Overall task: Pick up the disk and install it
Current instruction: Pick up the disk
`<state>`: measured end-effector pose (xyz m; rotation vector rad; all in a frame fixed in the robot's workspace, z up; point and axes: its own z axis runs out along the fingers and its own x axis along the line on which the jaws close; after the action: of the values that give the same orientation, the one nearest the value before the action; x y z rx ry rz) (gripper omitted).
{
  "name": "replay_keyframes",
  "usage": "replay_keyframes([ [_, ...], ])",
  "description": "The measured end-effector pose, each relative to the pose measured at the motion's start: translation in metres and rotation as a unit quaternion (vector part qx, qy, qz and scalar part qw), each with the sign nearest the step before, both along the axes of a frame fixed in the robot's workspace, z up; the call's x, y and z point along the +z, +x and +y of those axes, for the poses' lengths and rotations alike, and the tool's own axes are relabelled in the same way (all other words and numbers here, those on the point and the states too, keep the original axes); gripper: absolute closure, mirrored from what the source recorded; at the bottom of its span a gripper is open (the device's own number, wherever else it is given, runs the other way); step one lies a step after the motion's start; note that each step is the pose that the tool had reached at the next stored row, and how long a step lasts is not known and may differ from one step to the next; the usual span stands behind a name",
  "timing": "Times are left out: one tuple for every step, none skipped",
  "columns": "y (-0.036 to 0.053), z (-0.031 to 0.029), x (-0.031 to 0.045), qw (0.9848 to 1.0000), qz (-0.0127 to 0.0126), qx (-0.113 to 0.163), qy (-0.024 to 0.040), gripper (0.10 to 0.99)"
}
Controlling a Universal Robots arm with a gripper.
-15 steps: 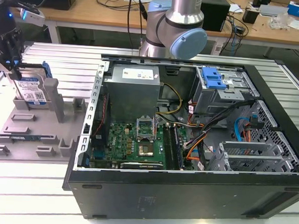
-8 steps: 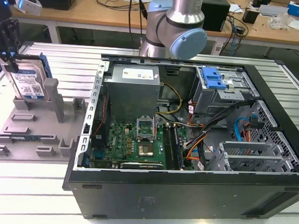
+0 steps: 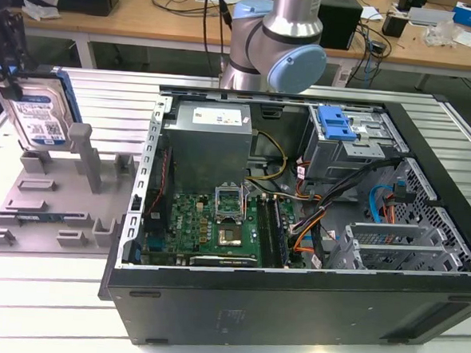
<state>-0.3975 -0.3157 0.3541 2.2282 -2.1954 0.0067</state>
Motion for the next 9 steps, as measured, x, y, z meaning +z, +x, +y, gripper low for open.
replay_keyframes([
  [0.0000,-0.0002,0.0048,1.0000,0.0000,0.000,0.0000,0.722],
  [0.0000,-0.0004,0.0082,1.0000,0.0000,0.000,0.0000,0.722],
  [0.0000,-0.0005,0.0112,1.0000,0.0000,0.000,0.0001,0.722],
  [0.0000,-0.0007,0.0146,1.0000,0.0000,0.000,0.0001,0.722],
  [0.0000,-0.0009,0.0180,1.0000,0.0000,0.000,0.0001,0.722],
  [0.0000,-0.0011,0.0212,1.0000,0.0000,0.000,0.0001,0.722],
  [0.0000,-0.0014,0.0249,1.0000,0.0000,0.000,0.0001,0.722],
  [0.0000,-0.0018,0.0307,1.0000,0.0000,0.000,0.0002,0.722],
  [0.0000,-0.0022,0.0343,1.0000,0.0000,0.000,0.0002,0.722],
])
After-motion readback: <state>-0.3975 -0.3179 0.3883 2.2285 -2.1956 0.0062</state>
